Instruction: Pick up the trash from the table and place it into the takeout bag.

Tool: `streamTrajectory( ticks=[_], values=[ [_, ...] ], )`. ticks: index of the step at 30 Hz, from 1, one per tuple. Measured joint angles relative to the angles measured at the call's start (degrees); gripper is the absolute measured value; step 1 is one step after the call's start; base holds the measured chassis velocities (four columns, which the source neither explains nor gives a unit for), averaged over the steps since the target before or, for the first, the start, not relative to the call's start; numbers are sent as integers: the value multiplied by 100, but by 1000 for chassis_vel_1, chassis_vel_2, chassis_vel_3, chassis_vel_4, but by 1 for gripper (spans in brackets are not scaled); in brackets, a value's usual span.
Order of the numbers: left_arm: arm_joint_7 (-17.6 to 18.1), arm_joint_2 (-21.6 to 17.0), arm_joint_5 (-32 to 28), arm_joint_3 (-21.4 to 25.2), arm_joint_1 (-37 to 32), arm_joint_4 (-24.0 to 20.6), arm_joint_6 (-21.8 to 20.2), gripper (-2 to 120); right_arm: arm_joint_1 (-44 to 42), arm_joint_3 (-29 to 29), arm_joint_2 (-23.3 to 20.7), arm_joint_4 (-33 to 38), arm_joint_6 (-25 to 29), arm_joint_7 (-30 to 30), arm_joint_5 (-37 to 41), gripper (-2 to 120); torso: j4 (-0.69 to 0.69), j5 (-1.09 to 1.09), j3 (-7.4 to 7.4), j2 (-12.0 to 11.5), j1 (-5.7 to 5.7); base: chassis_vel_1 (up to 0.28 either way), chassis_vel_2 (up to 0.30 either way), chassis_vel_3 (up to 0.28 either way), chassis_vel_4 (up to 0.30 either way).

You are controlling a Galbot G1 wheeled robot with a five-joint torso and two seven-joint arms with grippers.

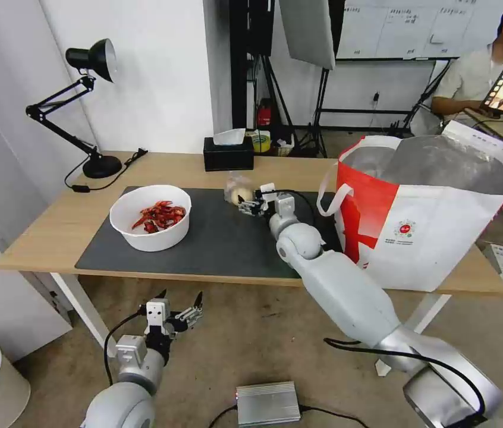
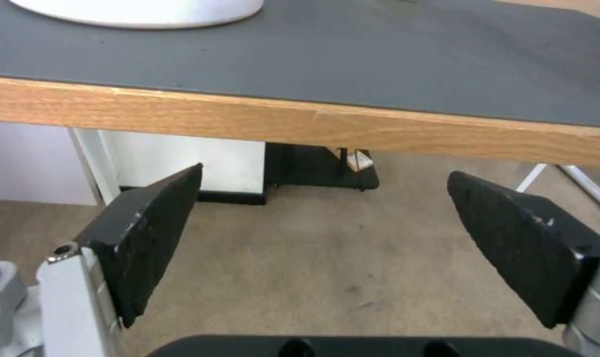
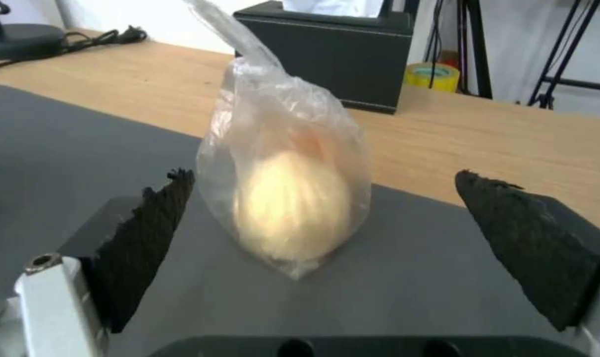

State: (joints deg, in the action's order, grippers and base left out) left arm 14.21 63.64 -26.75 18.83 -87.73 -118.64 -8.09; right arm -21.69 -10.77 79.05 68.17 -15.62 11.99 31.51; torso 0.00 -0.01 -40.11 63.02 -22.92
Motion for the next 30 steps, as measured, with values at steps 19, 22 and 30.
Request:
streamTrajectory(
  ticks=[19,22,30],
  values=[
    [4,45,38,-86,50,58,0,100,640,286,759,-1274,-222,-227,-64,100,0,0,1,0,0,0,0,0,0],
    [4,61,55,-107,55,62,0,100,706,312,836,-1450,-232,-263,-131,100,0,0,0,0,0,0,0,0,0],
    [9,74,87,-161,83,104,0,100,868,383,961,-1931,-250,-400,-259,100,0,1,1,0,0,0,0,0,0]
  ],
)
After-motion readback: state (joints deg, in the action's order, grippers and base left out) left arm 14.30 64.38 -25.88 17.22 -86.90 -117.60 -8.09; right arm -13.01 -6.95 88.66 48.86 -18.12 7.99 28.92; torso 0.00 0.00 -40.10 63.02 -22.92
